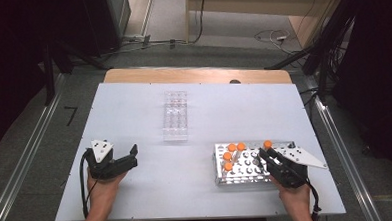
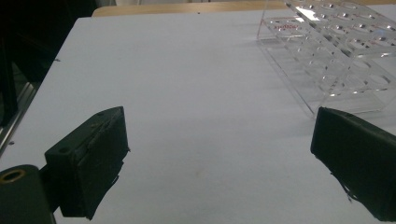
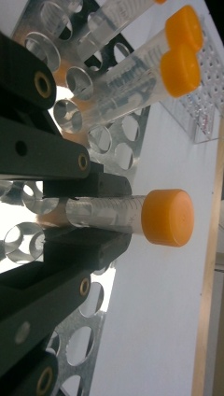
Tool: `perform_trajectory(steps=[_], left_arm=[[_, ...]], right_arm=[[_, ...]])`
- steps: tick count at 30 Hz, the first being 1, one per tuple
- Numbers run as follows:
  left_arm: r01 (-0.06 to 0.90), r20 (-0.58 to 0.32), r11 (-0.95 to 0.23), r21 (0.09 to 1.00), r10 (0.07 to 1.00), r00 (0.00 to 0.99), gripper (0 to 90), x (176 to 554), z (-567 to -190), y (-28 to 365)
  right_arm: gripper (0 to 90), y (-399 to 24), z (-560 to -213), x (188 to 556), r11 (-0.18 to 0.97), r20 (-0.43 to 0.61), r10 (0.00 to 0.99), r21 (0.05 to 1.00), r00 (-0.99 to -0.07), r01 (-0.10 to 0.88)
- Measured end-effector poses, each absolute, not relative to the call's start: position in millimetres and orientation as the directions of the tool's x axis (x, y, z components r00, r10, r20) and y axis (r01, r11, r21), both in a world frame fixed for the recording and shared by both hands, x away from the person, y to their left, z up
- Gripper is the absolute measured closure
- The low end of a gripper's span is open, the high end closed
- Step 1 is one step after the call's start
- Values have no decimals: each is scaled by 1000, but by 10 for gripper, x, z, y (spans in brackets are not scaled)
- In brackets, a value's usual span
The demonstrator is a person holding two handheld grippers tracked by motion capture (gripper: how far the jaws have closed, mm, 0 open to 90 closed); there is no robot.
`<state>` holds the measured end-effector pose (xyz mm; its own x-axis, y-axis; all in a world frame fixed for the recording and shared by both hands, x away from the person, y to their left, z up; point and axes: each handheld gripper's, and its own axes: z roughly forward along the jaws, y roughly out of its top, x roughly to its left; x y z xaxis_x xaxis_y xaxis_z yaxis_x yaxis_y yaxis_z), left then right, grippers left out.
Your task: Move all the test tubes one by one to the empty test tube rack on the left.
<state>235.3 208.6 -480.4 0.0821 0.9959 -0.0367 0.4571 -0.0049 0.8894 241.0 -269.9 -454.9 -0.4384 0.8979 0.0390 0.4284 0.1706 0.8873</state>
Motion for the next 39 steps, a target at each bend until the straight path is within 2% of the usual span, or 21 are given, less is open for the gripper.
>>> perform_trajectory(steps=[7,13,24,33,39], left_arm=[[457,-36,-6,890,996,85,52,2352,-4799,2078],[452,-2,-41,891,995,95,52,2356,-4776,2032],[434,7,-73,898,988,152,67,2364,-4703,1900],[418,3,-77,905,985,175,67,2314,-4654,1866],[416,3,-85,906,981,194,67,2268,-4634,1843]], right_arm=[[718,-2711,-4397,2370,148,47,896,906,-442,397],[720,-2719,-4251,2340,141,39,897,919,-441,368],[722,-2667,-4068,2337,137,31,886,936,-462,325],[722,-2619,-3956,2270,137,43,871,936,-489,325],[722,-2557,-3891,2128,161,53,841,926,-538,342]])
